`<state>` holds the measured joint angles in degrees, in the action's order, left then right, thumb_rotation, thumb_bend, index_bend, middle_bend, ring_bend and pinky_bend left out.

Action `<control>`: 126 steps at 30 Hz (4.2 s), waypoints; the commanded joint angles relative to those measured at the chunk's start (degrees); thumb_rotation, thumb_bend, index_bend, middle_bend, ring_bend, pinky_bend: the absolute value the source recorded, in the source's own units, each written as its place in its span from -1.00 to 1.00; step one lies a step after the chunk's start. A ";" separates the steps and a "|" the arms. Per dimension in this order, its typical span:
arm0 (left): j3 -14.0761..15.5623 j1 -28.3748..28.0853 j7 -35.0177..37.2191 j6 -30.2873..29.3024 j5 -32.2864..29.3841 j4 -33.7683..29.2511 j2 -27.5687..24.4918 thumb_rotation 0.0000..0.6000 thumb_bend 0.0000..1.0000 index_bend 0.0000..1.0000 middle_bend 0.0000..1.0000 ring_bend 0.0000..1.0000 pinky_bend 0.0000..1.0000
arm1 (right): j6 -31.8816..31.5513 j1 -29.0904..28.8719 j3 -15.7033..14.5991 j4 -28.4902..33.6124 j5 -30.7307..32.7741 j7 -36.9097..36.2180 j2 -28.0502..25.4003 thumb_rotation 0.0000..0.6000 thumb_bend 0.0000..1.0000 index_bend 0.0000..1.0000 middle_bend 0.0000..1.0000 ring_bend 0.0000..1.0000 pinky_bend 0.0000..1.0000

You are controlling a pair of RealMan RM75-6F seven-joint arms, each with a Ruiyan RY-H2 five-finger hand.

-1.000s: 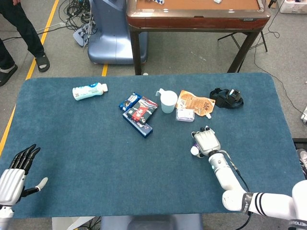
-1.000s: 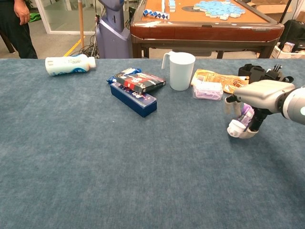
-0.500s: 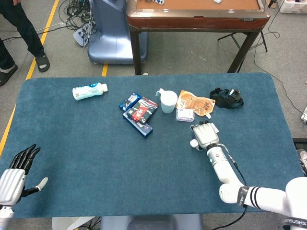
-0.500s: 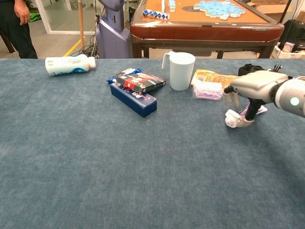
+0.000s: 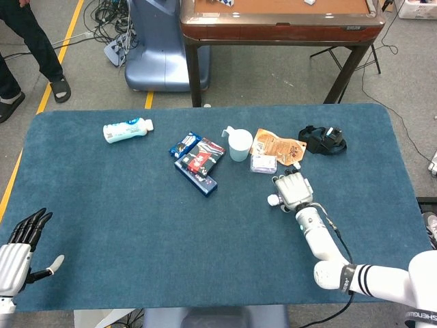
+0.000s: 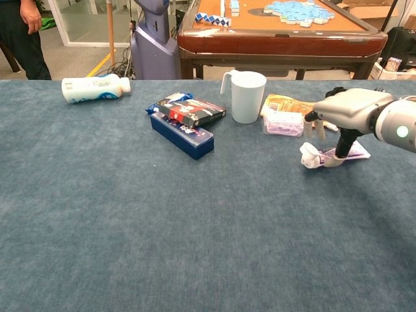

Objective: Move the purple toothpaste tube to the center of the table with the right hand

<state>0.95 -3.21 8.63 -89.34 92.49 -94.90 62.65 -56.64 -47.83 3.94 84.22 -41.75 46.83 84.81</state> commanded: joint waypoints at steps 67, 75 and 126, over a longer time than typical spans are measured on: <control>-2.65 -22.62 6.81 23.52 10.42 -1.34 -8.72 1.00 -0.36 -1.00 0.15 0.21 0.31 | 11.42 -7.71 -0.01 21.23 -1.45 -0.66 -16.13 1.00 0.99 0.61 0.43 0.26 -0.29; -2.94 -31.41 6.96 31.20 13.91 -3.35 -7.06 1.00 -0.20 -1.00 0.40 0.53 0.55 | 12.16 -18.15 -0.74 27.03 11.47 4.74 -17.29 1.00 1.00 0.64 0.45 0.30 -0.28; -0.60 -42.39 -4.84 41.33 4.09 -5.56 1.89 1.00 -0.20 -1.00 0.44 0.57 0.57 | 7.94 -34.39 -4.51 26.75 18.84 -2.84 -12.78 1.00 1.00 0.71 0.50 0.39 -0.28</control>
<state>0.32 -45.59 3.77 -47.99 96.60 -100.48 64.51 -48.57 -82.42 -0.59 110.90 -22.57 44.38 72.15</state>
